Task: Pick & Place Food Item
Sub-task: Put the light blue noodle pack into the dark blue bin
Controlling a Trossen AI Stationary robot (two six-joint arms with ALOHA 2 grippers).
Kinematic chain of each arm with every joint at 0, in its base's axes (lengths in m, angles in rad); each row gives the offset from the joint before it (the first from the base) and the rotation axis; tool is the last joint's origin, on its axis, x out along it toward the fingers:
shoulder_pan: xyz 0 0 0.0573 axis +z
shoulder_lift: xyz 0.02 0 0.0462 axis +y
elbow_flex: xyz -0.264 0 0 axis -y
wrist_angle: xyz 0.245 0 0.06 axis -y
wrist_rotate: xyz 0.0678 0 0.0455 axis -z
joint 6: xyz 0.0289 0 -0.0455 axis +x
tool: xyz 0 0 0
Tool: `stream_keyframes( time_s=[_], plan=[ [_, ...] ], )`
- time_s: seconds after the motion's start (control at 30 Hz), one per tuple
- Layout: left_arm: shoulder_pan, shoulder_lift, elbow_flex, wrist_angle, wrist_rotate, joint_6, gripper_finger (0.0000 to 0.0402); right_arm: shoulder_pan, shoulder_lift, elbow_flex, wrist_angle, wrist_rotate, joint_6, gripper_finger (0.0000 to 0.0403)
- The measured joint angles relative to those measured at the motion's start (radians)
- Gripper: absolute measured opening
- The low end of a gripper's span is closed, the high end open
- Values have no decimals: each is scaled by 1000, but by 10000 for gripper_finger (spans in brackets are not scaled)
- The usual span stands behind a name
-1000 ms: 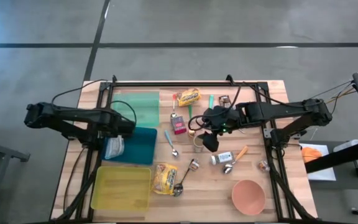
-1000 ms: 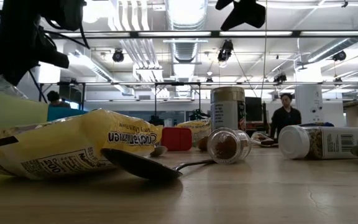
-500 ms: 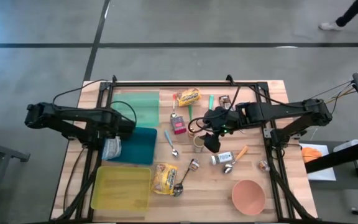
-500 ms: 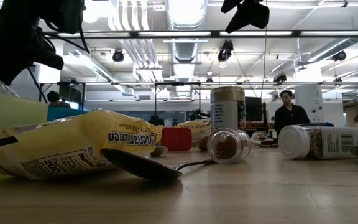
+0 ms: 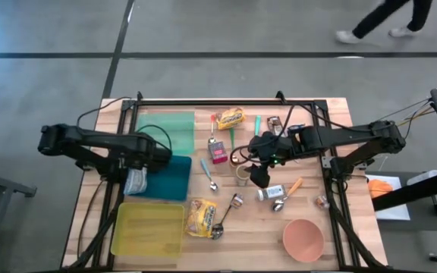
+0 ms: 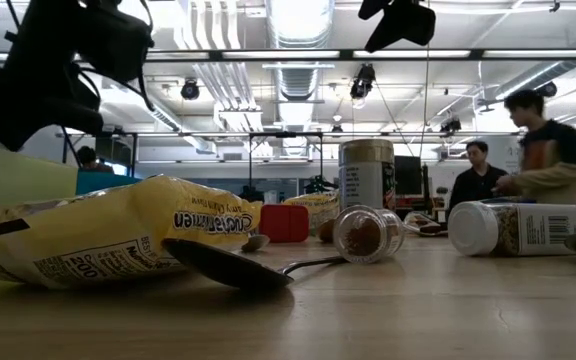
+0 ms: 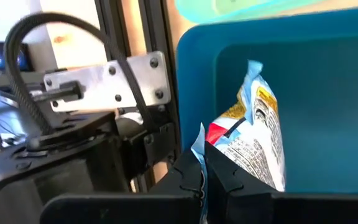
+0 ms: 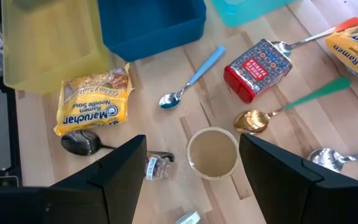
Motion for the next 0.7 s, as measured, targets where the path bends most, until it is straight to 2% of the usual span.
stream_keyframes(
  time_s=[0.37, 0.7],
  plan=[
    [2, 43, 0, 23, -48, 14, 6, 5, 0, 0, -2, 0, -1, 256],
    [3, 42, 0, 25, -53, 31, 85, 5, 0, 0, -4, 0, -1, 256]
  ],
)
